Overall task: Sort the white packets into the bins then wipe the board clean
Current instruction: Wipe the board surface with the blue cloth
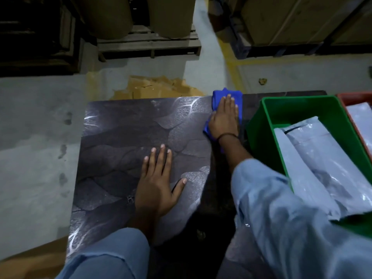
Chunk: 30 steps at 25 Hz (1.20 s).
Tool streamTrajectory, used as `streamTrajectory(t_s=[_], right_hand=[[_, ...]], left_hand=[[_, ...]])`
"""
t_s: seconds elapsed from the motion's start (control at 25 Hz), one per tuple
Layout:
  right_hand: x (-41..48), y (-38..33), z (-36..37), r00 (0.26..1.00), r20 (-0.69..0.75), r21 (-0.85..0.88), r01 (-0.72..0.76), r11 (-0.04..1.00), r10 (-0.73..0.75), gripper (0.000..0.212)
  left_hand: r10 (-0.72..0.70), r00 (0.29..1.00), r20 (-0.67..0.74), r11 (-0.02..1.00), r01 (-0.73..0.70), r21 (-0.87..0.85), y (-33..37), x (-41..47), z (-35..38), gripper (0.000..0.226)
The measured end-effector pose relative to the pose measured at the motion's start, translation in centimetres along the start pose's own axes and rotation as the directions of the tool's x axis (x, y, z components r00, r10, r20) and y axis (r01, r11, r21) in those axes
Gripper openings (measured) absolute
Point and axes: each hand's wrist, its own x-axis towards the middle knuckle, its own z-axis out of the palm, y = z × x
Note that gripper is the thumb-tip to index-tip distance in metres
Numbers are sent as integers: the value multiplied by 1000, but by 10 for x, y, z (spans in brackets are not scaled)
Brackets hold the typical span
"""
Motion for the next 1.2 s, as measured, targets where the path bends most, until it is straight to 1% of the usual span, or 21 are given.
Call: streamTrajectory(t_s=[0.04, 0.08, 0.12, 0.2, 0.24, 0.28, 0.36, 0.4, 0.44, 0.48, 0.6, 0.68, 0.72, 0.76, 0.84, 0.88, 0.92, 1.0, 1.04, 1.2], right_hand=[[16, -11, 0, 999, -4, -6, -51, 999, 51, 64], [15, -22, 8, 999, -18, -3, -40, 999, 40, 64], [-4, -31, 16, 999, -32, -18, 36, 999, -36, 64], [-85, -31, 30, 966, -67, -39, 246, 968, -248, 64], [-127, -22, 31, 947, -66, -18, 315, 949, -316, 64], [-158, -12, 31, 935, -41, 16, 353, 935, -352, 64], [-182, 9, 29, 948, -44, 35, 316, 948, -314, 63], [-171, 15, 26, 966, -53, 20, 253, 967, -251, 62], [-147, 18, 23, 980, -86, -8, 179, 984, -179, 61], [-114, 17, 19, 985, -100, -28, 136, 990, -139, 60], [-8, 9, 8, 997, -60, -29, 41, 999, -43, 62], [14, -13, 16, 997, -59, -20, 45, 999, -46, 64], [1, -26, 24, 993, -61, -17, 103, 995, -103, 65], [-25, -36, 33, 978, -78, -20, 193, 981, -194, 65], [-92, -35, 41, 923, -125, 0, 366, 931, -363, 63], [-120, -24, 42, 904, -119, 10, 415, 910, -411, 62], [-140, -13, 43, 896, -119, 16, 432, 902, -428, 61], [-147, 8, 40, 907, -148, 34, 402, 915, -393, 59], [-135, 12, 37, 925, -180, 33, 346, 938, -335, 57], [-32, -6, 11, 960, -258, 25, 116, 993, -106, 32]], left_hand=[[-4, 1000, -4, 1000, 4, 2, 0, 0, 1, 85], [-8, 1000, 1, 1000, 8, 9, -1, 0, 2, 85], [-9, 1000, 11, 1000, 9, 10, 0, 0, 2, 85], [-4, 1000, 20, 1000, 4, 6, -1, 1, 2, 86], [-5, 1000, 26, 1000, 5, 11, 0, 2, 2, 86], [-7, 1000, 29, 1000, 6, 20, 0, 1, 1, 86], [-2, 1000, 25, 1000, 2, 16, -1, 1, 1, 87], [1, 1000, 21, 1000, -2, 13, -1, 0, 1, 87], [5, 1000, 20, 1000, -5, 14, -1, 1, 2, 87], [5, 1000, 19, 1000, -6, 24, -1, 1, 1, 87], [7, 1000, 14, 999, -8, 54, 0, 1, 2, 88], [-2, 1000, 18, 998, 1, 66, -2, 1, 5, 88], [-2, 1000, 16, 997, 1, 72, -2, 1, 6, 88], [-2, 1000, 12, 997, 1, 76, -2, 1, 6, 88], [0, 1000, 24, 997, -2, 76, -1, 1, 4, 87], [5, 1000, 31, 998, -7, 70, 0, 1, 3, 87], [2, 999, 33, 998, -4, 61, 0, 1, 2, 87], [-9, 999, 31, 999, 7, 45, 1, 1, 0, 87], [-12, 1000, 22, 999, 11, 35, 1, 0, 0, 87], [-5, 1000, -1, 1000, 5, 20, -2, 0, 3, 87]])
